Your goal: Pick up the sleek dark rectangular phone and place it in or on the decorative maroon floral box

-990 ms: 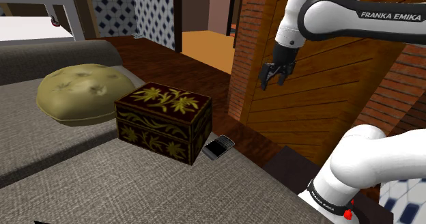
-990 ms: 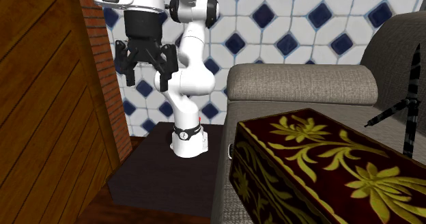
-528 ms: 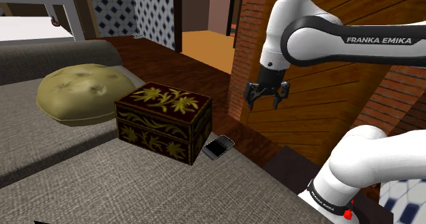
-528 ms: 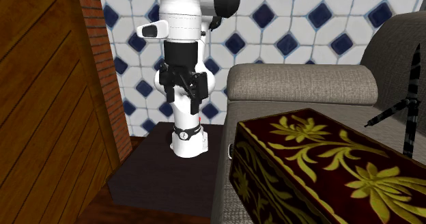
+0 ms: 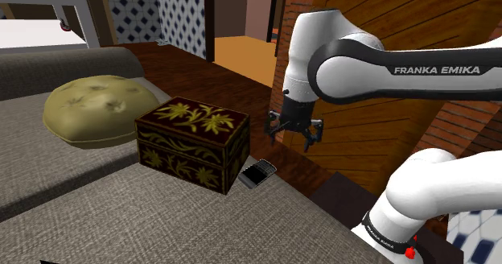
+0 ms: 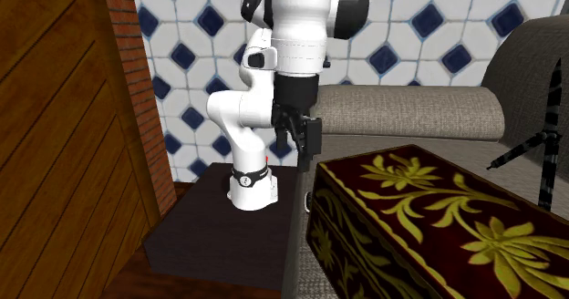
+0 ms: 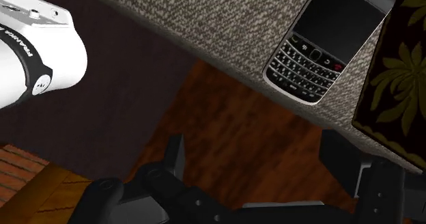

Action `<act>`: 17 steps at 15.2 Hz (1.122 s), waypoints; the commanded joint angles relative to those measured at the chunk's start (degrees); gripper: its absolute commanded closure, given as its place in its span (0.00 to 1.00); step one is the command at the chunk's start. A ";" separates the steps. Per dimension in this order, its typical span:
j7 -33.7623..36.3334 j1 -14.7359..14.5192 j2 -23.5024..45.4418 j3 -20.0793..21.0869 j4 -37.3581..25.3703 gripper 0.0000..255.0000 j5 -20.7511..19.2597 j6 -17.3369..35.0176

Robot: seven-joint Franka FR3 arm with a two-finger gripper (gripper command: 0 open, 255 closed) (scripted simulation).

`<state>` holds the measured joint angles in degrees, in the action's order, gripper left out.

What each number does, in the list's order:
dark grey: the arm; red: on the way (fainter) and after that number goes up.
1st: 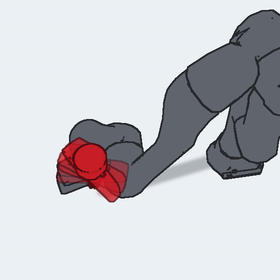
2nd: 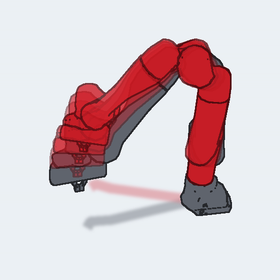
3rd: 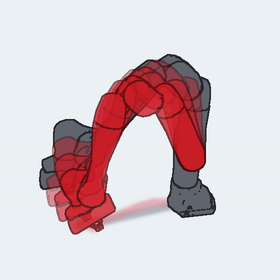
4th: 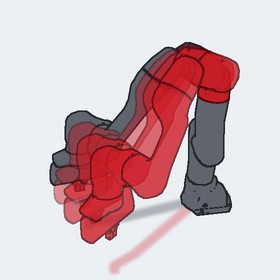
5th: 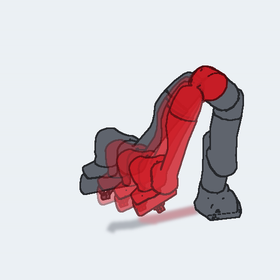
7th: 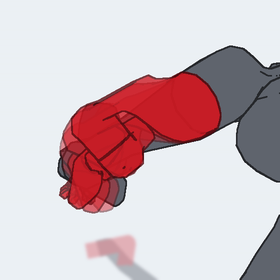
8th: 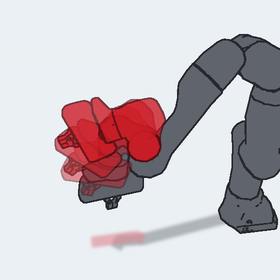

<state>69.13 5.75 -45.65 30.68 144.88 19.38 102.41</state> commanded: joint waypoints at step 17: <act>22.03 10.75 10.85 18.91 -2.17 0.00 8.80 11.28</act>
<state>91.46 15.96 -40.14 48.28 141.78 27.54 113.92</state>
